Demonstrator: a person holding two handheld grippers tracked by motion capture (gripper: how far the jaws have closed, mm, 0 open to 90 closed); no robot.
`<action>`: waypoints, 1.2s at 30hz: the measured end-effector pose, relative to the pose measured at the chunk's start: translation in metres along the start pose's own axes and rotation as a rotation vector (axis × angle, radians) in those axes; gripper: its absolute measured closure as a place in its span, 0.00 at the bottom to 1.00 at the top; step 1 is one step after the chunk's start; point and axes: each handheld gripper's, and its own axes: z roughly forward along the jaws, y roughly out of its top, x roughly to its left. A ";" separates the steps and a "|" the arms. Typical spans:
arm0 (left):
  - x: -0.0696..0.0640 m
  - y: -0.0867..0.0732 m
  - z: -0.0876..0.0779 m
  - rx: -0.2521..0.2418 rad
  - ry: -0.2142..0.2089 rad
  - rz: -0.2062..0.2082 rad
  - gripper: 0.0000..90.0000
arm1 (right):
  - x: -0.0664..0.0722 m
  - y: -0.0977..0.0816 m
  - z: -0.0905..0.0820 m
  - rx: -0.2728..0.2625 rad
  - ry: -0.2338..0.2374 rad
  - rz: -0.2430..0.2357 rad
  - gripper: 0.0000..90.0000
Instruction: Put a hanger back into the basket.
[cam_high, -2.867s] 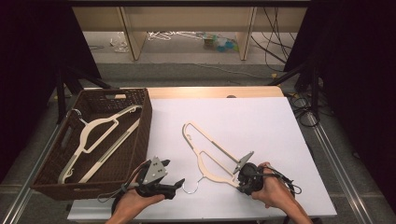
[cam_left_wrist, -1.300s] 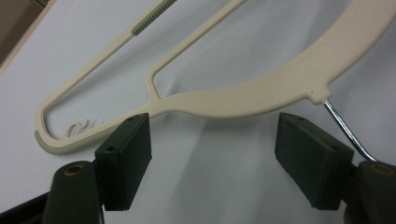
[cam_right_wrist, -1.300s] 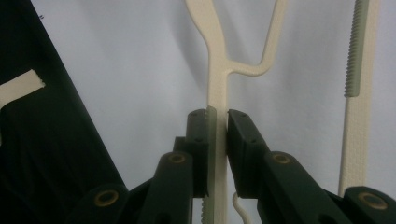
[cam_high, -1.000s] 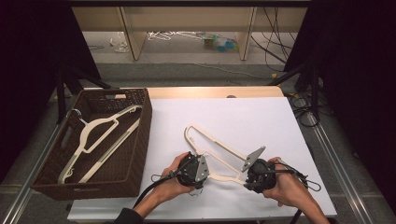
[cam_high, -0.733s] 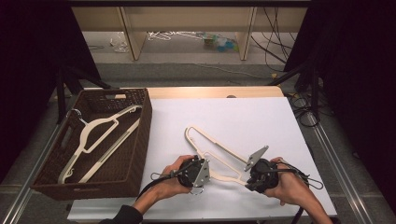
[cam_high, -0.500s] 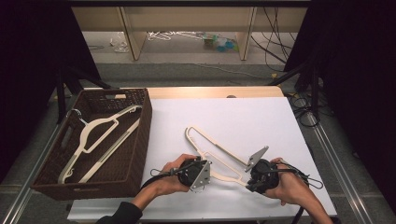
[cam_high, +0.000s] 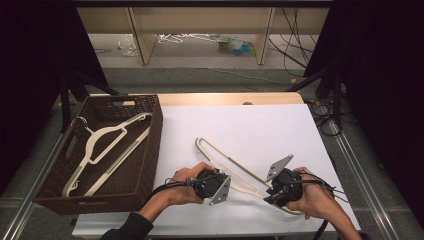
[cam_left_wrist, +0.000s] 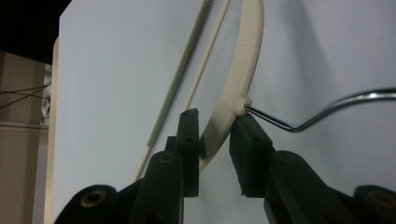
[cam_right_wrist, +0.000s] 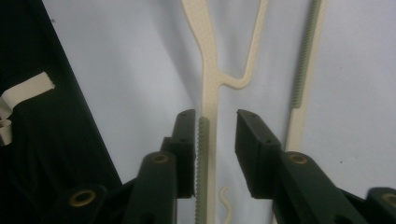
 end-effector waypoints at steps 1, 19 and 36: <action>0.001 0.002 -0.002 -0.008 0.002 -0.023 0.83 | 0.000 0.000 -0.002 -0.016 -0.013 -0.004 0.71; 0.038 -0.001 -0.060 0.017 0.076 -0.446 0.95 | 0.000 0.005 -0.050 -0.325 -0.176 0.054 0.44; 0.072 -0.041 -0.119 -0.200 0.059 -0.895 0.95 | 0.006 0.001 -0.051 -0.394 -0.184 0.067 0.41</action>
